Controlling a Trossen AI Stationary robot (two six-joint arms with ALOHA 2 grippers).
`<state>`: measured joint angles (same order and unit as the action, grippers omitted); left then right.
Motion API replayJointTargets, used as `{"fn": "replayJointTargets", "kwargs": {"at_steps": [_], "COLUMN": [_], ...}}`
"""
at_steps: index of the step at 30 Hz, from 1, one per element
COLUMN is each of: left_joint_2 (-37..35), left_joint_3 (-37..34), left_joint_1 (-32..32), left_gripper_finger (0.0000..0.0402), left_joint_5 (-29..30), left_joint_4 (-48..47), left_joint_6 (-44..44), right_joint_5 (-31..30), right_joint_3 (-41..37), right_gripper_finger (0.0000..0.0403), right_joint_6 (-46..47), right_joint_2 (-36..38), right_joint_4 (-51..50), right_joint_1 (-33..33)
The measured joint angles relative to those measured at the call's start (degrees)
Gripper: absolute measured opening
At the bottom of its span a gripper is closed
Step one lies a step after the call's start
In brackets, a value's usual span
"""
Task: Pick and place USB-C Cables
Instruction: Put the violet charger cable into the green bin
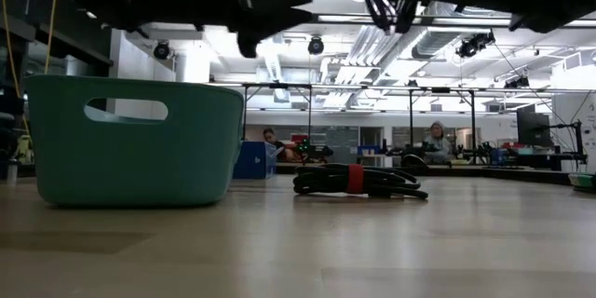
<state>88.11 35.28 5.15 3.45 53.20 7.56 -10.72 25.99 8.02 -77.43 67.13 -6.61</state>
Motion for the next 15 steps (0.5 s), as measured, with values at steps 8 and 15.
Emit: {"fn": "replayJointTargets", "kwargs": {"at_steps": [8, 15], "left_joint_2": [7.45, 7.78], "left_joint_3": [5.83, 6.78], "left_joint_1": [-1.76, -4.14], "left_gripper_finger": [0.0147, 0.0147], "left_joint_5": [-2.19, -2.16], "left_joint_4": [0.69, 1.6], "left_joint_6": [0.34, -0.77], "right_joint_5": [3.98, 4.52], "right_joint_3": [7.62, 11.87], "right_gripper_finger": [0.0004, 0.0004], "right_joint_6": [0.97, -0.37], "right_joint_2": [-7.43, -8.88], "right_joint_4": [-1.11, -6.8], "right_joint_1": [-0.2, -1.51]}}
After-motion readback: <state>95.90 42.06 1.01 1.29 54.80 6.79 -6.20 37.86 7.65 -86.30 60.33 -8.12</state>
